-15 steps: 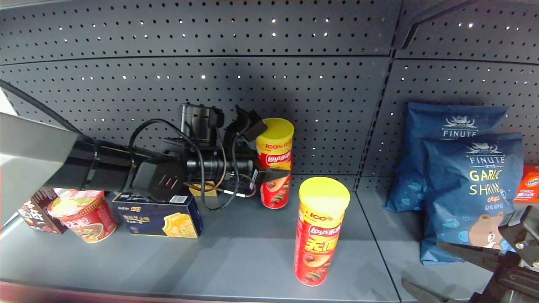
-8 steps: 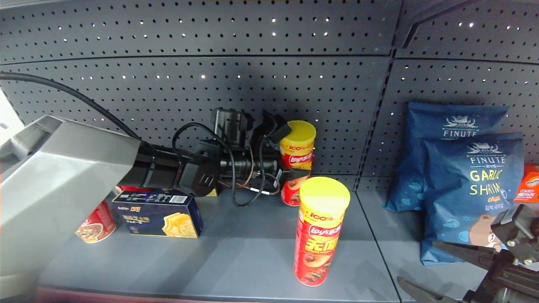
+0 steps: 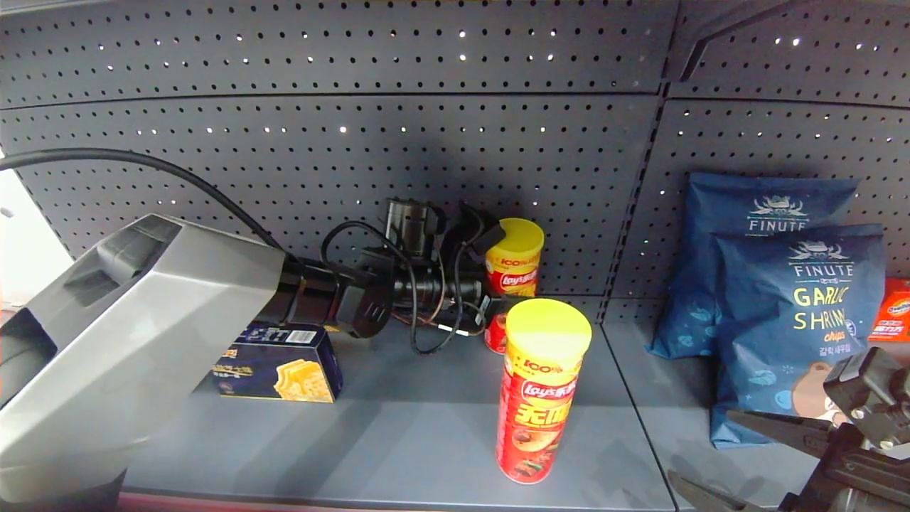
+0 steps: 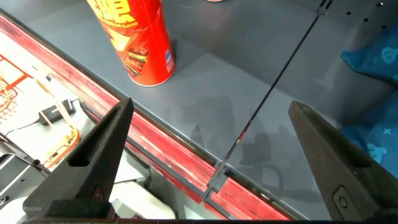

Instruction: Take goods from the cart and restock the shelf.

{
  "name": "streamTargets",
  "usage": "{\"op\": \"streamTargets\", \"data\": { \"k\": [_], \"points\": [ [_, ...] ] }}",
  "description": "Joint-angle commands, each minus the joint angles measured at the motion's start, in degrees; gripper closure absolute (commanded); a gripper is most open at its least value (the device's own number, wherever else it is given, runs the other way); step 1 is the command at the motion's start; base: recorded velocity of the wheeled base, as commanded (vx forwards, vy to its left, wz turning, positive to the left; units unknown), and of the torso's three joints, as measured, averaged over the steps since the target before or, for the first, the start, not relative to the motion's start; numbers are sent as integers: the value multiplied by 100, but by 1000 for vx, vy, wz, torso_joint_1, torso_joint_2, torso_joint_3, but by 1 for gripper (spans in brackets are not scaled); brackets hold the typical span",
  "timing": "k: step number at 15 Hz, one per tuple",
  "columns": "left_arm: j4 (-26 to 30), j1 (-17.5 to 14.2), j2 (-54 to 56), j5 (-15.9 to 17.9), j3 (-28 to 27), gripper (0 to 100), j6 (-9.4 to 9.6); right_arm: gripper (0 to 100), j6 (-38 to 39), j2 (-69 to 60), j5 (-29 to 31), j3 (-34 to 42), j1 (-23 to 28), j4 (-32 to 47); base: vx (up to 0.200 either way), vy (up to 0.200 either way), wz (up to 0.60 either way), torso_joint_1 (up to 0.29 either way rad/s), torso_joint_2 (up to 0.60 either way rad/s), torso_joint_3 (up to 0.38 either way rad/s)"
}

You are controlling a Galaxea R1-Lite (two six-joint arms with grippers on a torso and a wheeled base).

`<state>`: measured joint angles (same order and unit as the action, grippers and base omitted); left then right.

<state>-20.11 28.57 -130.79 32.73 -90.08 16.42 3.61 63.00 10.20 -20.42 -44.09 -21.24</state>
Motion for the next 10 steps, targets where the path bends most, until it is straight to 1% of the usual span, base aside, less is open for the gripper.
{"op": "streamTargets", "data": {
  "k": [1,2,3,5,7,9,10],
  "points": [
    [-1,8,-96,-4,-71,100,1,0,0,10,-1,3,-3,-3,0,0,0,0,0,0],
    [-1,17,-139,-12,-98,100,1,0,0,10,-1,3,6,-3,0,0,0,0,0,0],
    [-1,34,-166,-30,-89,0,1,0,0,10,-1,3,6,-3,0,0,0,0,0,0],
    [-10,34,-139,-30,-36,0,1,0,0,19,-10,20,6,-3,0,0,0,0,0,0],
    [-19,-1,54,-39,139,0,1,0,0,90,-10,29,6,-3,0,0,0,0,0,0],
    [-45,-54,362,-39,473,0,10,0,0,151,-18,38,-3,-3,0,0,0,0,0,0],
    [-63,-71,731,-74,895,0,19,0,-9,195,-36,47,-3,-3,0,0,0,0,0,0]
  ]
}}
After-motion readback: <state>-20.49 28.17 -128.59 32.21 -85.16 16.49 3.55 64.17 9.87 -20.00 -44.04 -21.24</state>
